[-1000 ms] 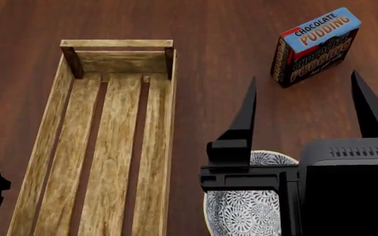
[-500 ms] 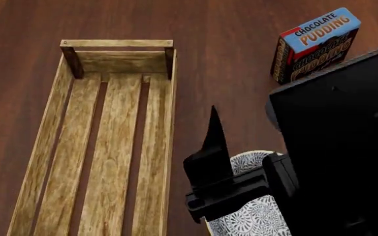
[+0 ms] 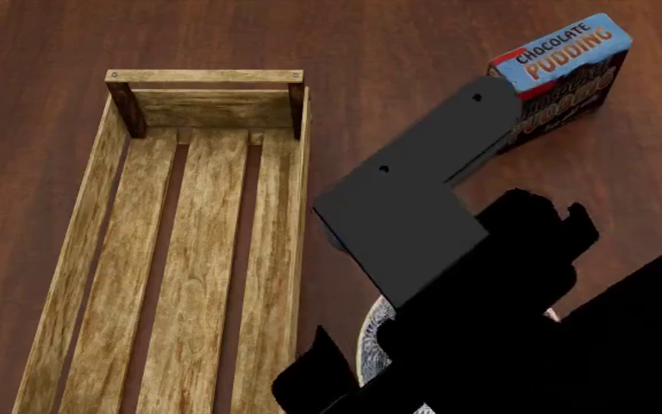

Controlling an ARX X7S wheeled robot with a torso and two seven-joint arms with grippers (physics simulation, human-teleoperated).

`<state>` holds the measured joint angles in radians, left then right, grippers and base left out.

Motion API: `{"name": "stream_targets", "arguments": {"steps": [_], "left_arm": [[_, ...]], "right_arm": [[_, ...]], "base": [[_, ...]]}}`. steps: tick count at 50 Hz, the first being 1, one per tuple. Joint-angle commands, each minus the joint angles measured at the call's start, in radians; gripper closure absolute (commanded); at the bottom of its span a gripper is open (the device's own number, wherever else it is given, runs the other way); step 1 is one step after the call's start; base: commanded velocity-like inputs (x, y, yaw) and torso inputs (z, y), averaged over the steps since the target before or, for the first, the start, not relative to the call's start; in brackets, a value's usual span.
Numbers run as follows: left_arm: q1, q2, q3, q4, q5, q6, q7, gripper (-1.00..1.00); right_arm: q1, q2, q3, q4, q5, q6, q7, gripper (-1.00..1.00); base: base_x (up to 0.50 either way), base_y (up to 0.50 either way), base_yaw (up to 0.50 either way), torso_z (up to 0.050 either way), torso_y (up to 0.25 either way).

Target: Stack the left bowl on the right bowl and place them in the tray.

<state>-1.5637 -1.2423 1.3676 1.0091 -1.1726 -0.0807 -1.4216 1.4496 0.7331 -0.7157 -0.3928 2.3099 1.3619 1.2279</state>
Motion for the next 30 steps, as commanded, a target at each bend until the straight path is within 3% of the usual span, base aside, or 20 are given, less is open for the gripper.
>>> {"name": "stream_targets", "arguments": {"steps": [1,17,30], "left_arm": [[-0.003,-0.006,0.004,0.001,0.004,0.004,0.001,-1.0],[0.028,-0.014,0.015,-0.006,0.039,0.033,0.008,-1.0],[0.028,-0.023,0.013,-0.001,0.041,0.038,0.011,-1.0]], "right_arm": [[0.099,0.02,-0.183,0.077,0.129,0.093,0.003,-1.0],[0.131,-0.021,-0.314,0.163,0.08,0.194,-0.051,-1.0],[0.114,-0.091,-0.348,0.18,-0.187,0.198,-0.33,-1.0]], "base": [[0.0,0.0,0.0,0.0,0.0],[0.0,0.0,0.0,0.0,0.0],[0.0,0.0,0.0,0.0,0.0]]}}
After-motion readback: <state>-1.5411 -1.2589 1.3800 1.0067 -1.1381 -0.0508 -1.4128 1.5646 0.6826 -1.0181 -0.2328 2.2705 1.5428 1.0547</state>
